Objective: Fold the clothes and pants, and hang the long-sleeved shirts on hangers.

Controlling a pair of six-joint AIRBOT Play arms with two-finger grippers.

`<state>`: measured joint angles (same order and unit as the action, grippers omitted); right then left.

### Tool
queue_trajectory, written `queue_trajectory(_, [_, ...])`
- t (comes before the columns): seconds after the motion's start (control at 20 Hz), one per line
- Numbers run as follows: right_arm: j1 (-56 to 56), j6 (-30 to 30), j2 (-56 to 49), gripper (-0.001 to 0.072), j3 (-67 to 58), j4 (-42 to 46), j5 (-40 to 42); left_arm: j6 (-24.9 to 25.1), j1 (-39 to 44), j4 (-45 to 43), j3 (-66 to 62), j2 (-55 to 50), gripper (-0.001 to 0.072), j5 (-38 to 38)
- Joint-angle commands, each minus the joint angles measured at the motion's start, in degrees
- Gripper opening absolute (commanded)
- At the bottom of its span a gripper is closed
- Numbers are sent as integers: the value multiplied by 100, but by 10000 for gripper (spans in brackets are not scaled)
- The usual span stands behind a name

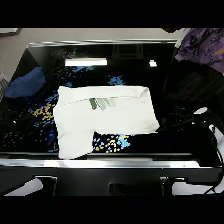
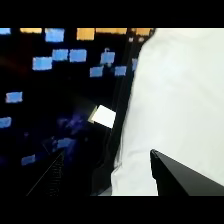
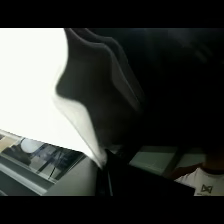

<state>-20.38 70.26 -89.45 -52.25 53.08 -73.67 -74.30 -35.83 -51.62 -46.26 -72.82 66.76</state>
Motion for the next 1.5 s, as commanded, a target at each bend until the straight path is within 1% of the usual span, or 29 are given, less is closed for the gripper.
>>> queue_trajectory(0.0, [0,-17,87,25,0,-144,-81,481,44,494,514,-31,614,-216])
queue_trajectory(0.05, [0,-17,90,25,0,-144,-76,540,118,516,520,-59,614,-219])
queue_trajectory(0.35, [0,-17,87,25,0,-155,-55,533,870,518,520,-308,614,-223])
queue_trajectory(0.5, [0,-17,90,25,0,-166,28,376,1134,516,520,-315,608,-304])
queue_trajectory(0.95, [0,-20,90,25,0,-166,98,118,1475,516,520,-481,605,-337])
queue_trajectory(1.2, [0,-20,90,25,0,-166,140,-59,1510,511,522,-505,596,-337])
queue_trajectory(1.25, [0,-20,90,25,0,-168,144,-72,1510,511,522,-509,534,-337])
queue_trajectory(1.3, [0,-20,90,25,0,-166,144,-72,1510,511,533,-511,449,-341])
queue_trajectory(1.45, [0,-17,90,25,0,-166,140,-74,1539,511,549,-588,448,-297])
